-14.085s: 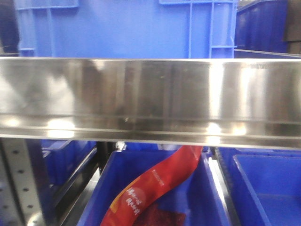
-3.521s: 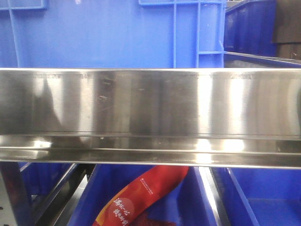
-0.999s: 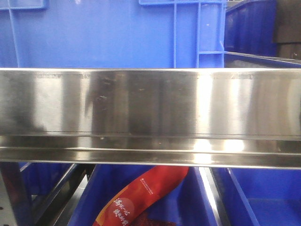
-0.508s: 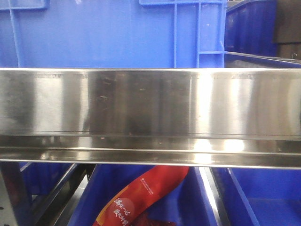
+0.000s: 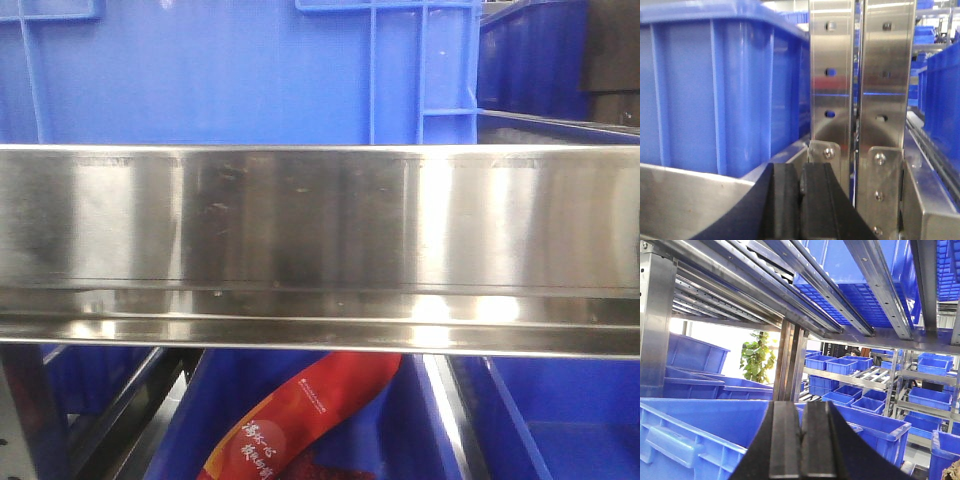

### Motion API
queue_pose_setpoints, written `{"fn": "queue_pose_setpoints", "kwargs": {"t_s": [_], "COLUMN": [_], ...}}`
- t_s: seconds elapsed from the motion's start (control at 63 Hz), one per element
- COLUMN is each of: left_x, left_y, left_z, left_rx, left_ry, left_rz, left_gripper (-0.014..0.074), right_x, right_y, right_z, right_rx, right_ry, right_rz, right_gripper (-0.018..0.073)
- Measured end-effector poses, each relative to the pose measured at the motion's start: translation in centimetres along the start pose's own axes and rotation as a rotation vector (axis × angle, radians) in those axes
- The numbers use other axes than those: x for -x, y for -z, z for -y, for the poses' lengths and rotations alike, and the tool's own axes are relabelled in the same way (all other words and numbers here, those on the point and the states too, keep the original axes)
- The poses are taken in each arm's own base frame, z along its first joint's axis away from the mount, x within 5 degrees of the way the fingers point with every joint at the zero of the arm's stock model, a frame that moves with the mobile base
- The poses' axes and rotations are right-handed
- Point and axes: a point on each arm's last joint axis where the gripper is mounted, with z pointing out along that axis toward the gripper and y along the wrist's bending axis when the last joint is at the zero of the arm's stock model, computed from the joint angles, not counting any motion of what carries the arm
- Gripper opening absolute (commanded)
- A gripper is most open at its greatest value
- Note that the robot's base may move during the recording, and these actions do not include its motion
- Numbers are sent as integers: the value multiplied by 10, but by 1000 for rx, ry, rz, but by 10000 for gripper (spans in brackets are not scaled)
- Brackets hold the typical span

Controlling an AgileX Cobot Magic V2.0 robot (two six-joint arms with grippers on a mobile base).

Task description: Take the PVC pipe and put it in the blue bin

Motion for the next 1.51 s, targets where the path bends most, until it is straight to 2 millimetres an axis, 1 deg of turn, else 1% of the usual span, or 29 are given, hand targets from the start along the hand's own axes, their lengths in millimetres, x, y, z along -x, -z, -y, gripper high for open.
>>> {"fn": "queue_pose_setpoints", "kwargs": {"t_s": [0.19,0.412,0.523,0.936,1.507], "left_x": [-2,-13,-15,-13,-8], "left_y": [0,1,1,1,1], "left_z": [0,1,1,6,6], "left_rx": [-1,-14,-15,-105,-105], "left_ry": [0,0,0,4,7], "left_rz": [-10,-126,-148,-133,-75], "left_gripper": [-111,-111,-111,-111,-111], "right_x": [0,0,0,0,0], "right_y": [0,0,0,0,0], "right_z": [0,0,0,0,0], "right_rx": [0,0,0,0,0], "right_ry": [0,0,0,0,0], "right_rz": [0,0,0,0,0], "right_gripper": [-162,-162,-162,-162,-162]}}
